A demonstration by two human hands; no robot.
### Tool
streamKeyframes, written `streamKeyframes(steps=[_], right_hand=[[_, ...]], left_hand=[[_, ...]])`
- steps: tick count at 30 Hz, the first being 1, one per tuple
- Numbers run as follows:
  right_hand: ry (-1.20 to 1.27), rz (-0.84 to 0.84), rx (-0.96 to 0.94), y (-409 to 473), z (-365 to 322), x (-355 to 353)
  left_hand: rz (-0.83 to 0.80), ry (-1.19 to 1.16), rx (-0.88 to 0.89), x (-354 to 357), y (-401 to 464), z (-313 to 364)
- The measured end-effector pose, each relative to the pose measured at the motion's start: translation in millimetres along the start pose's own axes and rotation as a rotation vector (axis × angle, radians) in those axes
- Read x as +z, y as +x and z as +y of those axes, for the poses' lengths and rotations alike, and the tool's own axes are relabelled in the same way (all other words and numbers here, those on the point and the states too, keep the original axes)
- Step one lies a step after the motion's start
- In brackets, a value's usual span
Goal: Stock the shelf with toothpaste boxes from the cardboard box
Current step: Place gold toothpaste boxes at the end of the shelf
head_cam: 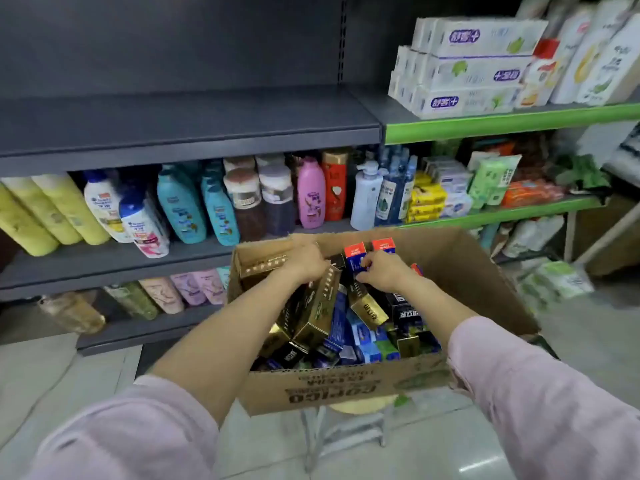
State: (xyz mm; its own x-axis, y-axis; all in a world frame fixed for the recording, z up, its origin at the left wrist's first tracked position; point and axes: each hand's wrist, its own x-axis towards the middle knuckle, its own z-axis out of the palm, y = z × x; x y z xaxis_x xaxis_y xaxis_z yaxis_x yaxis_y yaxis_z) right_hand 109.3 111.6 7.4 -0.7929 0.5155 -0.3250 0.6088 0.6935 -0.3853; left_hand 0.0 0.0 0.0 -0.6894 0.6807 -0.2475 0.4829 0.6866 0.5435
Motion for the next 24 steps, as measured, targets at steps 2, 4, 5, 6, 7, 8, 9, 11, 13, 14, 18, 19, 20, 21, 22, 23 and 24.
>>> streamKeyframes(steps=[2,4,5,6,7,8,9,11,13,14,18,19,20,21,22,23,24], right_hand=[[-0.001,-0.027,0.002,8.0,2.3,8.5],[-0.034,-0.073,0.010,12.8,2.4,18.2],[-0.061,-0.100,0.020,17.3,1.9,23.3],[-0.092,-0.117,0.026,20.2,0.6,27.4],[-0.129,-0.136,0.029,23.8,-0.8,29.9],[-0.184,-0.149,0.027,26.5,-2.8,31.7],[-0.240,-0.169,0.021,29.0,-5.5,33.9],[-0.327,-0.191,0.004,31.3,-12.5,37.6],[-0.307,-0.171,0.009,33.3,-15.4,40.7],[-0.248,-0.156,0.026,34.1,-14.5,40.6],[0.208,-0.090,0.130,28.0,-2.3,20.1],[0.358,-0.050,0.146,22.9,0.5,11.9],[0.501,-0.005,0.145,19.0,3.4,5.2],[0.625,0.024,0.126,14.9,3.7,-1.0],[0.720,0.048,0.091,11.7,3.0,-6.3],[0.791,0.074,0.058,10.0,1.7,-10.3],[0.847,0.101,0.030,9.4,-1.3,-13.9]], left_hand=[[-0.075,0.058,-0.057,10.7,1.8,-1.5],[-0.165,0.088,-0.125,21.3,-1.1,-5.4],[-0.206,0.099,-0.152,27.0,0.0,-7.5],[-0.232,0.116,-0.176,31.4,2.6,-10.5],[-0.248,0.141,-0.189,34.9,5.7,-13.4],[-0.262,0.182,-0.200,37.7,8.7,-15.4],[-0.279,0.212,-0.205,40.7,12.4,-17.0],[-0.297,0.264,-0.207,45.6,17.8,-15.6],[-0.276,0.242,-0.196,46.9,21.1,-14.3],[-0.256,0.191,-0.193,45.3,20.7,-14.6],[-0.179,-0.261,-0.239,26.1,9.5,-19.4],[-0.162,-0.408,-0.252,18.7,6.3,-18.2],[-0.147,-0.545,-0.255,11.2,3.4,-15.4],[-0.124,-0.659,-0.243,3.4,0.6,-12.0],[-0.092,-0.752,-0.221,-3.6,-0.3,-8.7],[-0.054,-0.817,-0.211,-8.8,1.3,-6.1],[-0.005,-0.861,-0.209,-16.3,0.9,-2.4]])
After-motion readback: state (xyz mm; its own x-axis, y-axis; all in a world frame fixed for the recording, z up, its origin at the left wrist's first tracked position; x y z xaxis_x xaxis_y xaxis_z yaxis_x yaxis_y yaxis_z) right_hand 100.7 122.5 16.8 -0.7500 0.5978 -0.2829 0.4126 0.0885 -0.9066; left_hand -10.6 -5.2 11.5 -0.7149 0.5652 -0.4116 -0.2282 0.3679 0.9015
